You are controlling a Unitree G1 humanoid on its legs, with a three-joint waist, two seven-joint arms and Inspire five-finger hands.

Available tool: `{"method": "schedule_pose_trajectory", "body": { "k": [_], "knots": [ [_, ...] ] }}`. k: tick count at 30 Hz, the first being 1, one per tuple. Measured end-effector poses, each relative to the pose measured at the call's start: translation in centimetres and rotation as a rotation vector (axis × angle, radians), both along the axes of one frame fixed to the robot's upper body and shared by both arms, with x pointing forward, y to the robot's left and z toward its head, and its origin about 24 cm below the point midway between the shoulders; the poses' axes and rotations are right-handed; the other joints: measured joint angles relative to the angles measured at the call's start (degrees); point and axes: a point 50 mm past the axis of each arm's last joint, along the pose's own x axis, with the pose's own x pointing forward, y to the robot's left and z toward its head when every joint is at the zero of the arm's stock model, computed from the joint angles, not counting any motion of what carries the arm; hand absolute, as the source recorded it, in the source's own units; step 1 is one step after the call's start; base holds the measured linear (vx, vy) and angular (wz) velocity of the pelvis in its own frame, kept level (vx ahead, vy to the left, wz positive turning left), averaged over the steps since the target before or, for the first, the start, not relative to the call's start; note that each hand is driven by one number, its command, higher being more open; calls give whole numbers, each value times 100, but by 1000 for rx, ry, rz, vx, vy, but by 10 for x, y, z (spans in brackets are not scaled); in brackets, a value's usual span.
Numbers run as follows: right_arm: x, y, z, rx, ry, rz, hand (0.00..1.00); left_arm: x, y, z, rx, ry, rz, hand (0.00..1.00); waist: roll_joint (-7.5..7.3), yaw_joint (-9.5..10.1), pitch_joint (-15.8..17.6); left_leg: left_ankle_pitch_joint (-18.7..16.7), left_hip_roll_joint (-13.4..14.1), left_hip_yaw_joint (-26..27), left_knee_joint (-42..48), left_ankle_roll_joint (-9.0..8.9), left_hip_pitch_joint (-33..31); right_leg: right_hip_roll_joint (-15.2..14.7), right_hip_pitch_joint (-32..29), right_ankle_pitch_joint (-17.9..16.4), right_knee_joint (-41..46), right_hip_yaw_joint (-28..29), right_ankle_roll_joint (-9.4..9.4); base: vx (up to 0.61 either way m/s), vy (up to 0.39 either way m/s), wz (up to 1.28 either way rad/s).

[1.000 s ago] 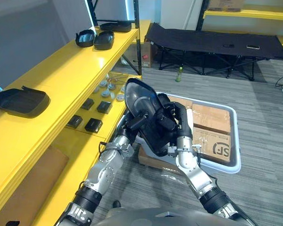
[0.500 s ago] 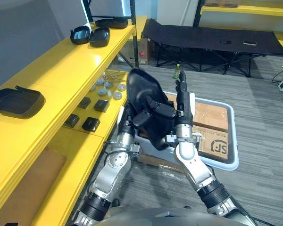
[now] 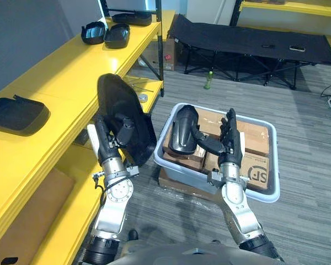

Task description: Walk over and take three plastic housings, then place them on the shelf

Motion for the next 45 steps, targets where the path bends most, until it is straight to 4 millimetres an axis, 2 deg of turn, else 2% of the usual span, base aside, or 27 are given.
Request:
{"method": "schedule_pose_trajectory", "body": {
  "k": [4,6,8,14,22,28,31,34,41,45],
  "knots": [
    [-9,-3,3,19,-52,83,100,-1,3,3,-59,-45,-1,0,1,-9,0,-16,0,2,0,8,3,0,1,-21,13,0,13,0,0,0],
    [-9,-4,3,12,-57,107,100,-9,8,3,-117,-84,-9,0,2,-28,0,-26,1,13,0,16,3,-2,0,-28,13,1,11,0,0,0],
    [-11,-8,1,4,-51,112,100,-21,13,12,-168,-166,-28,0,2,1,0,-35,0,14,0,9,3,-2,2,-46,17,-5,10,0,0,0],
    [-14,-11,0,-6,-63,190,100,-36,27,44,-223,-384,-59,0,2,25,0,-40,-4,-45,0,5,3,-17,14,-131,120,-59,28,-6,0,6],
    [-9,13,2,-39,-61,373,100,-38,23,47,-229,-401,-165,0,3,193,0,-73,-12,-229,73,-1,-59,-17,132,-169,112,-262,28,-9,-2,11],
    [-3,21,7,-47,-79,420,100,-38,21,49,-217,-403,-205,0,-5,204,-3,-73,-24,-343,140,-3,-160,-17,150,-169,111,-372,28,1,1,10],
    [-4,24,7,-50,-76,459,100,-40,18,57,-210,-438,-232,0,-6,201,-4,-77,-25,-354,158,-3,-180,-17,146,-169,111,-379,28,0,0,0],
    [-6,32,4,-55,-62,545,100,-41,14,67,-202,-477,-269,0,-5,197,-6,-78,-25,-357,166,-2,-179,-17,149,-169,111,-379,28,0,0,0],
    [-13,56,0,-62,-40,805,100,-41,4,71,-206,-492,-331,0,-36,218,-36,-73,-26,-373,168,1,-186,-17,149,-168,112,-386,27,0,0,0],
    [-15,60,-4,-66,-27,862,100,-39,2,73,-202,-502,-355,0,-96,221,-96,-73,-29,-380,167,0,-194,-17,147,-168,111,-392,27,0,0,0]
  ]
}}
